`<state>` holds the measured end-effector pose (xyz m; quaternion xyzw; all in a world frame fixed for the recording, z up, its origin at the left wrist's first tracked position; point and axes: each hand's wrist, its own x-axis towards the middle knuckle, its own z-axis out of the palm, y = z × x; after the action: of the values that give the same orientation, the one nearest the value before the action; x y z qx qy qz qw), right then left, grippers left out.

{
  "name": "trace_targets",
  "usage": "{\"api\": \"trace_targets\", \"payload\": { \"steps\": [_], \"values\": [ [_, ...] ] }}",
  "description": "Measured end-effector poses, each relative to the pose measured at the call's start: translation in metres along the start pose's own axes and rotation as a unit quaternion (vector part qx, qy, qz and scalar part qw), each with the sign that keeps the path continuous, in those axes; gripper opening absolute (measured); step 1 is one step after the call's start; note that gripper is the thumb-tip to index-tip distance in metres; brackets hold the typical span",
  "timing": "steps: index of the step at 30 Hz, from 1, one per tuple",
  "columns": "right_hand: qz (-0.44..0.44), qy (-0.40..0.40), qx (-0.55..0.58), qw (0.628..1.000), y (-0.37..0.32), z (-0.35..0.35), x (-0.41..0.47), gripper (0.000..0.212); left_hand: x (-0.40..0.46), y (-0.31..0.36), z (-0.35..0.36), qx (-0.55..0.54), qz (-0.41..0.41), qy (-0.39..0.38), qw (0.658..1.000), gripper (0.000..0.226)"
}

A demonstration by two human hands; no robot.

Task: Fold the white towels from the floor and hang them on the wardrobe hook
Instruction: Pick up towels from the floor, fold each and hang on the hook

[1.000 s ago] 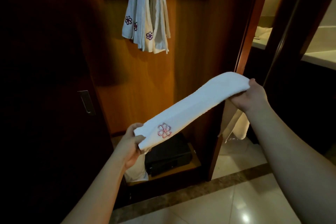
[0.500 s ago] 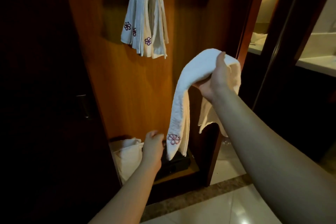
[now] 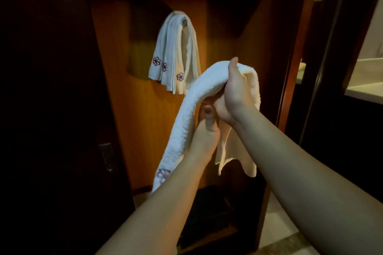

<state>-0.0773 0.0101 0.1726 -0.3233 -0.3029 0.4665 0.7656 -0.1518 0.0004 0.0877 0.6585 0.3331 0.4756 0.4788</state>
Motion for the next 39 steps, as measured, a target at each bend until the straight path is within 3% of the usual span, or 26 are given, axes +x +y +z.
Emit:
{"api": "trace_targets", "payload": {
  "steps": [3, 5, 8, 10, 12, 15, 18, 20, 23, 26, 30, 32, 35, 39],
  "values": [
    [-0.033, -0.003, -0.059, 0.998, 0.0, 0.01, 0.017, 0.077, 0.037, 0.001, -0.024, 0.008, -0.005, 0.002, 1.0, 0.101],
    [-0.078, 0.017, -0.145, 0.986, -0.002, 0.017, 0.027, 0.076, 0.055, 0.009, -0.041, -0.052, -0.031, 0.001, 0.998, 0.117],
    [-0.134, 0.066, -0.349, 0.925, -0.005, 0.029, 0.043, 0.078, 0.08, 0.026, -0.062, -0.098, 0.04, 0.024, 0.994, 0.092],
    [-0.153, 0.105, -0.458, 0.869, -0.007, 0.037, 0.056, 0.079, 0.102, 0.033, -0.076, -0.14, 0.034, 0.002, 0.99, 0.109],
    [-0.165, 0.133, -0.521, 0.827, -0.011, 0.044, 0.069, 0.08, 0.123, 0.04, -0.092, -0.163, 0.036, -0.007, 0.986, 0.098],
    [-0.181, 0.144, -0.538, 0.81, -0.015, 0.051, 0.095, 0.079, 0.159, 0.046, -0.111, -0.199, 0.043, 0.003, 0.979, 0.062],
    [-0.197, 0.156, -0.559, 0.79, -0.018, 0.055, 0.127, 0.079, 0.193, 0.053, -0.123, -0.235, 0.041, -0.013, 0.971, 0.054],
    [-0.198, 0.155, -0.556, 0.793, -0.022, 0.055, 0.15, 0.08, 0.215, 0.057, -0.128, -0.231, 0.071, -0.035, 0.97, 0.055],
    [-0.19, 0.128, -0.522, 0.821, -0.031, 0.056, 0.181, 0.082, 0.247, 0.067, -0.133, -0.145, 0.119, -0.03, 0.982, 0.055],
    [-0.195, 0.066, -0.521, 0.828, -0.044, 0.058, 0.218, 0.082, 0.289, 0.077, -0.139, -0.069, 0.124, -0.016, 0.99, 0.084],
    [-0.245, 0.032, -0.508, 0.825, -0.066, 0.067, 0.269, 0.077, 0.335, 0.095, -0.143, -0.047, 0.119, 0.003, 0.992, 0.117],
    [-0.261, 0.028, -0.511, 0.819, -0.076, 0.072, 0.298, 0.086, 0.358, 0.103, -0.144, -0.056, 0.136, 0.008, 0.989, 0.113],
    [-0.245, 0.013, -0.49, 0.837, -0.087, 0.081, 0.343, 0.095, 0.4, 0.114, -0.146, -0.065, 0.15, -0.02, 0.986, 0.088],
    [-0.229, -0.047, -0.481, 0.845, -0.092, 0.089, 0.408, 0.1, 0.454, 0.121, -0.148, -0.046, 0.147, -0.022, 0.988, 0.095]
  ]
}}
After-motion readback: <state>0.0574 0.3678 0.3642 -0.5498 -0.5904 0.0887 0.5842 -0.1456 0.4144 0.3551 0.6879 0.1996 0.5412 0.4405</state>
